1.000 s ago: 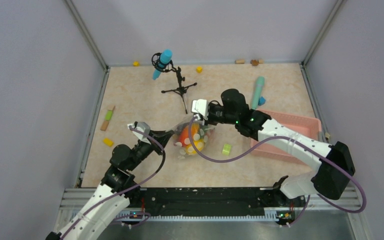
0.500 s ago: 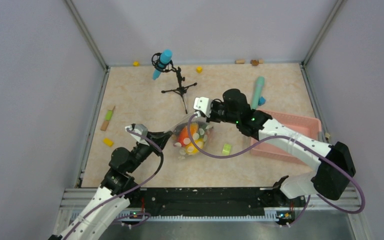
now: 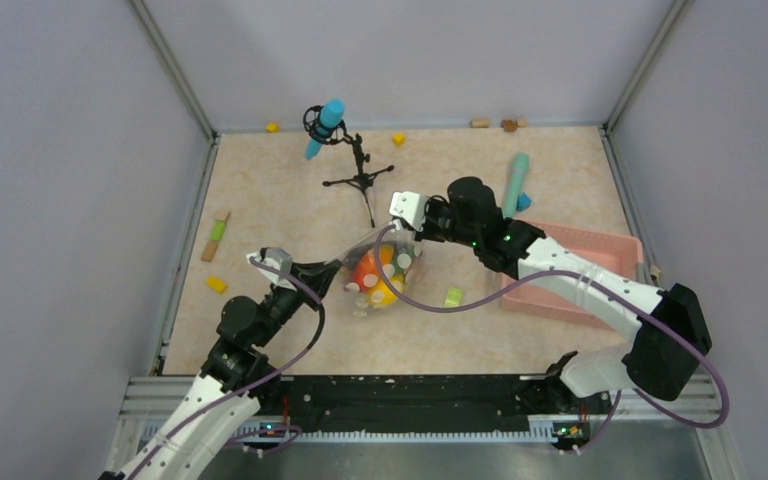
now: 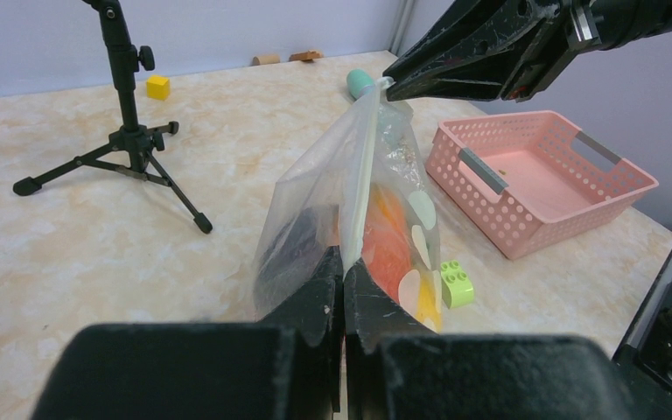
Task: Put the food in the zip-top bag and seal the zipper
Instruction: Zip the zipper food storage bag at the center of the board.
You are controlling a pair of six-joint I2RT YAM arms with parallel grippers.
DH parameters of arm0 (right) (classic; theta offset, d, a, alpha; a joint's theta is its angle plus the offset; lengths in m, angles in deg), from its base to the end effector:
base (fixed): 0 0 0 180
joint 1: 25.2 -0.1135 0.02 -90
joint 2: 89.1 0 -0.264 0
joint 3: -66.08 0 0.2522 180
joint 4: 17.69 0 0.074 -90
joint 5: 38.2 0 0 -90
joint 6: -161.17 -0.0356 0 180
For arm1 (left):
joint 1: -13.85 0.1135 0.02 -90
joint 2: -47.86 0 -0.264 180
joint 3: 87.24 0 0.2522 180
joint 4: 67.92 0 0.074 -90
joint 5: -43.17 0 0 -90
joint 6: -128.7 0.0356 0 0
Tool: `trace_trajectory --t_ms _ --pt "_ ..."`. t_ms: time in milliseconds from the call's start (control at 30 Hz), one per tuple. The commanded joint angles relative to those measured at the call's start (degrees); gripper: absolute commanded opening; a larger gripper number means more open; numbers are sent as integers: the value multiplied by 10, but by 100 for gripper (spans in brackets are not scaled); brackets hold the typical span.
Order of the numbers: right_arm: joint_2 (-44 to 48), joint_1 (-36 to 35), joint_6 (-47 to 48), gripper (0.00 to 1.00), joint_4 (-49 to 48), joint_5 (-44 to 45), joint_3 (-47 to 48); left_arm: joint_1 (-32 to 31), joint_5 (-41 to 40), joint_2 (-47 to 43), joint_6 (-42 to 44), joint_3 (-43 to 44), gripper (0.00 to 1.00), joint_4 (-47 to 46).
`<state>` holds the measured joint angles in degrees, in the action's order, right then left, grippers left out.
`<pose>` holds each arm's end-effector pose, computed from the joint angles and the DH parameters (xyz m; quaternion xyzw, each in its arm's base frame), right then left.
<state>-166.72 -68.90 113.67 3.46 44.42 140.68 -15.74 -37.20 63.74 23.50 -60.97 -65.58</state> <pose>0.2246 0.2209 0.3133 -0.5979 0.5878 0.0597 0.5417 0.1033 -0.0655 0.2465 0.1447 0.6403 -0.3375 0.6746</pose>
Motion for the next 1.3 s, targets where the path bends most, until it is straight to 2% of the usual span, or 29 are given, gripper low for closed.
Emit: trace_trajectory --t_ms 0,1000,1133,1267 --pt "23 26 16 0 -7 66 -3 0 -28 -12 -12 0 0 -30" --pt "8 46 24 0 -10 100 -3 1 -108 -62 -47 3 0 36" --pt "19 46 22 0 -12 79 -6 0 -126 -65 -64 9 0 56" --pt "39 46 19 0 -19 8 -14 0 -167 -66 -92 14 0 84"
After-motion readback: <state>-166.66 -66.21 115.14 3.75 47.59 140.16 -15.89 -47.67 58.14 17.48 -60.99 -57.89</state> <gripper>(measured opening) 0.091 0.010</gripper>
